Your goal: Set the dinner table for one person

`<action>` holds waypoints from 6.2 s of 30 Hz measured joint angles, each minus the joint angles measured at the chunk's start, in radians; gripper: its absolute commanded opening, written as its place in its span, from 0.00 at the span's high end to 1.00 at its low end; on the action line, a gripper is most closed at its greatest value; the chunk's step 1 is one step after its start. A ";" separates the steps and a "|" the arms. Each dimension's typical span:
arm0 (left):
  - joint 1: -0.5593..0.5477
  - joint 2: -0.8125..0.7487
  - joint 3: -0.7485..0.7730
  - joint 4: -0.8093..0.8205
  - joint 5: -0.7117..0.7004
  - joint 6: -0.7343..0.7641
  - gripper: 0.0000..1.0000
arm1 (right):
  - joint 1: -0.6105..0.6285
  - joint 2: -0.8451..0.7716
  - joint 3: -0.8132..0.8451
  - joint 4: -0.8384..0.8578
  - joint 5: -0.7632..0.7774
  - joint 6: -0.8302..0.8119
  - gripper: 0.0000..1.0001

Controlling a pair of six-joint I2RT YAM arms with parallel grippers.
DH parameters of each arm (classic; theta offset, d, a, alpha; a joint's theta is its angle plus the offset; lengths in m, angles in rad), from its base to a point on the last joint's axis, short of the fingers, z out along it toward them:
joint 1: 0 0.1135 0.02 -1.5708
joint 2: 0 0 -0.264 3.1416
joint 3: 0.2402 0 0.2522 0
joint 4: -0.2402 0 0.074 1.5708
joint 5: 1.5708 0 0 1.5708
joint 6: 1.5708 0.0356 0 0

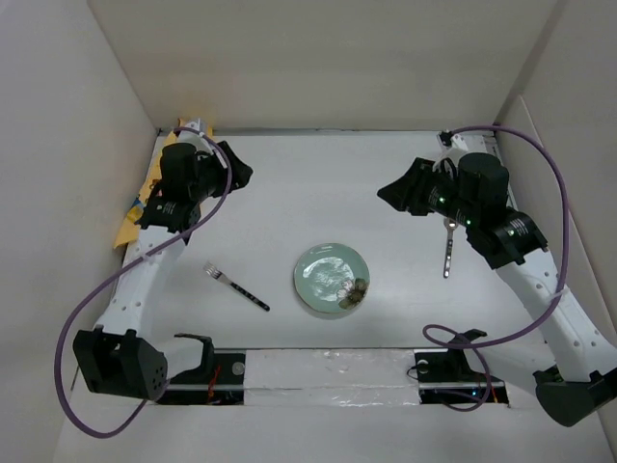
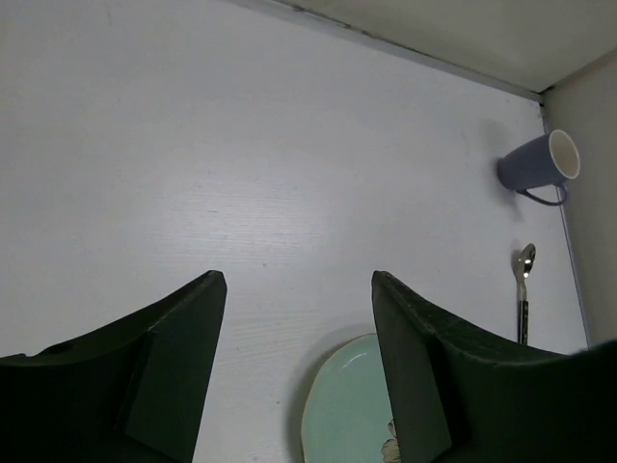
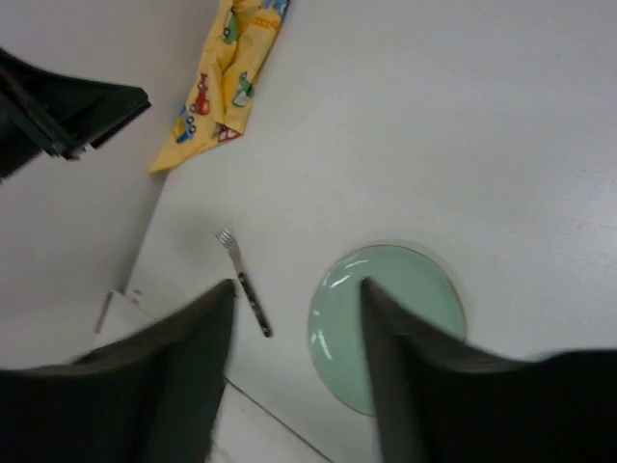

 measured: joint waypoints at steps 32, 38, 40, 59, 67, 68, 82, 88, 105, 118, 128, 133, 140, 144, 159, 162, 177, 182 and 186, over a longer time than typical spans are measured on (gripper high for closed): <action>0.282 0.980 0.592 -0.259 -0.361 0.100 0.56 | 0.000 0.064 -0.078 0.028 -0.020 -0.018 0.60; 0.270 1.047 0.629 -0.259 -0.354 0.115 0.74 | 0.000 0.081 -0.078 0.026 -0.027 -0.019 0.60; 0.268 1.064 0.631 -0.259 -0.360 0.127 0.93 | 0.000 0.081 -0.078 0.026 -0.028 -0.022 0.59; -0.060 0.999 1.052 -0.325 -0.062 0.109 1.00 | 0.006 0.143 -0.048 0.023 -0.019 -0.029 0.54; -0.021 0.701 0.955 -0.198 0.146 0.039 1.00 | 0.007 0.176 0.011 0.027 0.049 -0.027 0.31; -0.014 0.656 0.906 -0.173 0.157 0.036 1.00 | 0.006 0.182 0.011 0.026 0.064 -0.024 0.30; 0.010 0.663 0.521 -0.246 0.106 0.188 1.00 | 0.007 0.362 -0.084 0.107 0.145 0.025 0.90; -0.028 0.648 0.428 -0.298 -0.081 0.219 0.56 | 0.007 0.607 -0.035 0.156 0.166 0.056 0.60; 0.192 0.298 -0.015 -0.154 -0.211 0.018 0.79 | 0.032 1.259 0.703 0.094 0.195 0.069 0.58; 0.183 0.542 -0.061 -0.135 -0.150 -0.004 0.59 | 0.072 1.399 0.845 -0.066 0.179 0.071 0.53; 0.148 0.591 -0.055 -0.115 -0.180 0.003 0.59 | 0.089 1.371 0.790 -0.044 0.277 0.105 0.46; 0.148 0.602 -0.048 -0.096 -0.186 0.002 0.63 | 0.098 1.360 0.775 -0.047 0.343 0.106 0.48; 0.145 0.631 -0.025 -0.059 -0.192 -0.004 0.72 | 0.100 1.360 0.764 -0.052 0.362 0.108 0.72; 0.144 0.639 -0.024 -0.039 -0.191 -0.010 0.88 | 0.100 1.358 0.756 -0.051 0.370 0.111 0.86; 0.146 0.591 -0.009 -0.077 -0.161 -0.023 1.00 | 0.093 1.186 0.620 -0.008 0.340 0.101 1.00; 0.154 0.512 0.011 -0.091 -0.142 -0.028 1.00 | 0.082 1.057 0.582 0.015 0.329 0.082 1.00; 0.053 0.547 -0.011 -0.134 -0.153 0.045 0.54 | 0.013 0.733 0.345 0.090 0.290 0.046 1.00; 0.058 0.591 -0.022 -0.145 -0.176 0.058 0.53 | 0.001 0.731 0.314 0.076 0.286 0.045 1.00; 0.055 0.616 -0.019 -0.129 -0.249 0.059 0.52 | -0.013 0.707 0.280 0.079 0.282 0.045 1.00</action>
